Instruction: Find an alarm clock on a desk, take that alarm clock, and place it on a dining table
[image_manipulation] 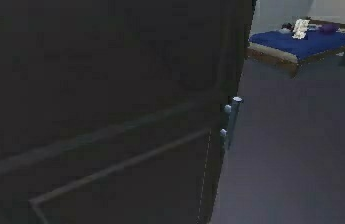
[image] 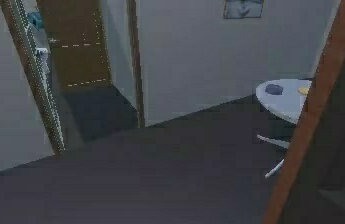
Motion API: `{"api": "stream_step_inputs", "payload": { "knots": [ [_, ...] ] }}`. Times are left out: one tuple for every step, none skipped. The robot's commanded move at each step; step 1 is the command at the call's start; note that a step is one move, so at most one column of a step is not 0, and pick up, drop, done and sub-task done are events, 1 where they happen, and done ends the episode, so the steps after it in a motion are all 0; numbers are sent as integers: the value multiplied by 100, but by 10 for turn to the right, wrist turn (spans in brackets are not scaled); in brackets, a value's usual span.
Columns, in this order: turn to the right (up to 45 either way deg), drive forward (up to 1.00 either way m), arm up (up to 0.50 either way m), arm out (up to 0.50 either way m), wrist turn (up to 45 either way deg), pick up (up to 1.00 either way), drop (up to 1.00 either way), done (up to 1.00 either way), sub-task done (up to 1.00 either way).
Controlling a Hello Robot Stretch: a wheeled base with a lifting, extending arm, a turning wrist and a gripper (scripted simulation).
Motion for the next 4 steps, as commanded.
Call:
{"api": "stream_step_inputs", "payload": {
  "knots": [
    [-270, 0, 0, 0, 0, 0, 0, 0, 0],
    [0, 45, 0, 0, 0, 0, 0, 0, 0],
    [-450, 0, 0, 0, 0, 0, 0, 0, 0],
    [-150, 0, 0, 0, 0, 0, 0, 0, 0]
  ]
}}
